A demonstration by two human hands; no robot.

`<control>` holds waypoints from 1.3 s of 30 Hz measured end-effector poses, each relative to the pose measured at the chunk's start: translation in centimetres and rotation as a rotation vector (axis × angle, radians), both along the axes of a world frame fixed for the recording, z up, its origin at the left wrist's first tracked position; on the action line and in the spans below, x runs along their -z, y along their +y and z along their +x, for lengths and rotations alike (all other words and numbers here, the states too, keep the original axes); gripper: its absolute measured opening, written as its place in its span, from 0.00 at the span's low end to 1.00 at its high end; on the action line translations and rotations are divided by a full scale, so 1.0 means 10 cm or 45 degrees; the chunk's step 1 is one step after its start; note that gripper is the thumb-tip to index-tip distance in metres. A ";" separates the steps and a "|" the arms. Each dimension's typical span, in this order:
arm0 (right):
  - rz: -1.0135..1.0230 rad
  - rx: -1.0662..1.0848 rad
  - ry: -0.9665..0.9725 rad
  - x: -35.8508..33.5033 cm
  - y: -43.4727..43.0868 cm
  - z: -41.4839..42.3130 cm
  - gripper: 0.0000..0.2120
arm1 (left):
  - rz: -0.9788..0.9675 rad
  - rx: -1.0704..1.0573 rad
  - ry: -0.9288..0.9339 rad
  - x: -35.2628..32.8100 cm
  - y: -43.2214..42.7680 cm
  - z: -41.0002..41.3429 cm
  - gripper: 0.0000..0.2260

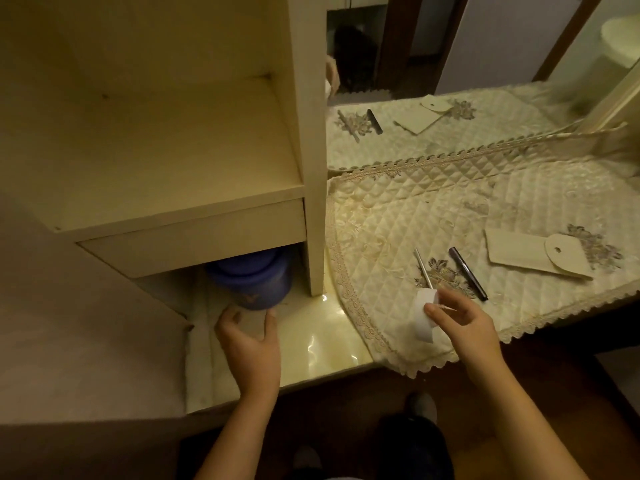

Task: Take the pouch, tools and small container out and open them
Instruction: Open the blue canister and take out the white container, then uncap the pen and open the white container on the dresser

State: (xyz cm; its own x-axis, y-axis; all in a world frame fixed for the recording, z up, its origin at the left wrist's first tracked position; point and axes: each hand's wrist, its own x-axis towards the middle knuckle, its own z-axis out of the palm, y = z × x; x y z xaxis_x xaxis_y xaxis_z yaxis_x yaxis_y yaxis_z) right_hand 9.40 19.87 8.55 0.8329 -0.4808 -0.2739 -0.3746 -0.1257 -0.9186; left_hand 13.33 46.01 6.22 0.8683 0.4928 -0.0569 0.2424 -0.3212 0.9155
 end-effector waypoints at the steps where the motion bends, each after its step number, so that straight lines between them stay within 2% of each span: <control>1: -0.044 -0.045 0.034 0.04 -0.04 0.08 0.24 | 0.015 0.040 0.018 0.00 -0.02 -0.06 0.23; 9: -0.503 -0.620 0.139 0.22 -0.18 0.89 0.31 | 0.185 0.268 0.173 -0.08 -0.41 -0.27 0.14; 12: -0.702 -0.886 0.168 0.34 -0.17 1.08 0.33 | 0.210 0.290 0.222 -0.12 -0.55 -0.29 0.12; 16: -0.932 -1.090 0.162 0.47 -0.15 1.17 0.33 | 0.241 0.320 0.275 -0.17 -0.71 -0.35 0.10; 21: -0.679 -1.121 0.123 0.40 -0.45 1.13 0.32 | 0.314 0.402 0.321 -0.19 -1.02 -0.36 0.10; 24: -0.568 -1.028 0.087 0.33 -0.80 1.06 0.27 | 0.331 0.429 0.317 -0.21 -1.31 -0.29 0.11; 27: -0.566 -0.898 0.069 0.30 -1.21 0.98 0.23 | 0.312 0.465 0.284 -0.22 -1.66 -0.20 0.11; 33: -0.478 -0.701 0.257 0.37 -1.91 0.88 0.20 | 0.182 0.508 0.311 -0.16 -2.40 -0.09 0.10; 39: -0.339 -0.668 0.342 0.50 -1.87 0.99 0.18 | 0.129 0.606 0.411 -0.14 -2.71 -0.06 0.09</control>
